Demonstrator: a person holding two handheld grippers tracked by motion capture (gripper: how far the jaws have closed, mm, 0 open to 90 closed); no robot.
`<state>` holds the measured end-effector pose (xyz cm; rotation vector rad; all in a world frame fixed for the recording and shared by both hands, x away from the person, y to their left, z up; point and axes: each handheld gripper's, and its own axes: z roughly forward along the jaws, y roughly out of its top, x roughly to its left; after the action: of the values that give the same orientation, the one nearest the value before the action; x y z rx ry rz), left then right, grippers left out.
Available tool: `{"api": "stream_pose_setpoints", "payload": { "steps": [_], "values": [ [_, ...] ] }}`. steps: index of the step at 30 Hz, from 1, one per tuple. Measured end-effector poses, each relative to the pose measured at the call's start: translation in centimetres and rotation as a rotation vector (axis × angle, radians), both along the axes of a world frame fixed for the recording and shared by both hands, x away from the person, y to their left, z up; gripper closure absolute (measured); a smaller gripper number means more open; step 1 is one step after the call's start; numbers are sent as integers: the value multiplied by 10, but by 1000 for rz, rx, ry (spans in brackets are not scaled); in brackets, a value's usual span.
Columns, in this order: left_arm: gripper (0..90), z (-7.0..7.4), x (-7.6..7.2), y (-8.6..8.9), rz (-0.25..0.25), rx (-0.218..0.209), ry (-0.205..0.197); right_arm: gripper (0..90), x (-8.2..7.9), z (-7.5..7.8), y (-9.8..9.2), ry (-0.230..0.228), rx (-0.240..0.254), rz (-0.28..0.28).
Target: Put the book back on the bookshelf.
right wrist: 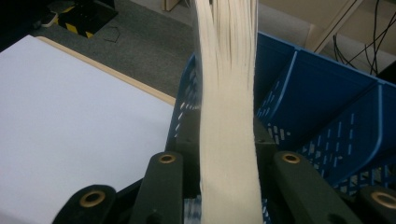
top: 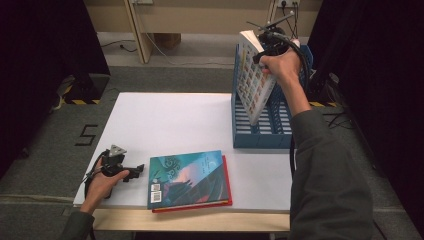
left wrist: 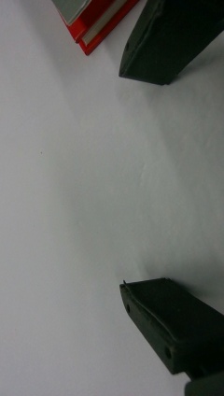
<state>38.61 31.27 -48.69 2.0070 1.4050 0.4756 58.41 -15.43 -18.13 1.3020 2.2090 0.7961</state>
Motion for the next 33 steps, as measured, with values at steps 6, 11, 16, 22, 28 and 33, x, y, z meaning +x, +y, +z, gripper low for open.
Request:
{"api": "stream_pose_setpoints", "payload": {
  "steps": [6, 11, 16, 22, 28, 33],
  "values": [
    [0, 0, 0, 0, 1, -1, 1, 735, 9, -15, -1, 19, 27, -25],
    [0, 0, 0, 0, 0, 2, 0, 735, 21, -36, 1, 33, 44, -45],
    [0, 0, 0, 0, 0, 2, 0, 734, 30, -48, 2, 53, 52, -62],
    [0, 0, 0, 0, 1, 2, -1, 728, 42, -69, 4, 55, 82, -84],
    [0, 0, 0, 0, 1, 2, -1, 720, 44, -69, 4, 60, 95, -84],
    [0, 0, 0, 0, 1, 2, -2, 644, 36, -63, -3, 64, 153, -67]
  ]
}}
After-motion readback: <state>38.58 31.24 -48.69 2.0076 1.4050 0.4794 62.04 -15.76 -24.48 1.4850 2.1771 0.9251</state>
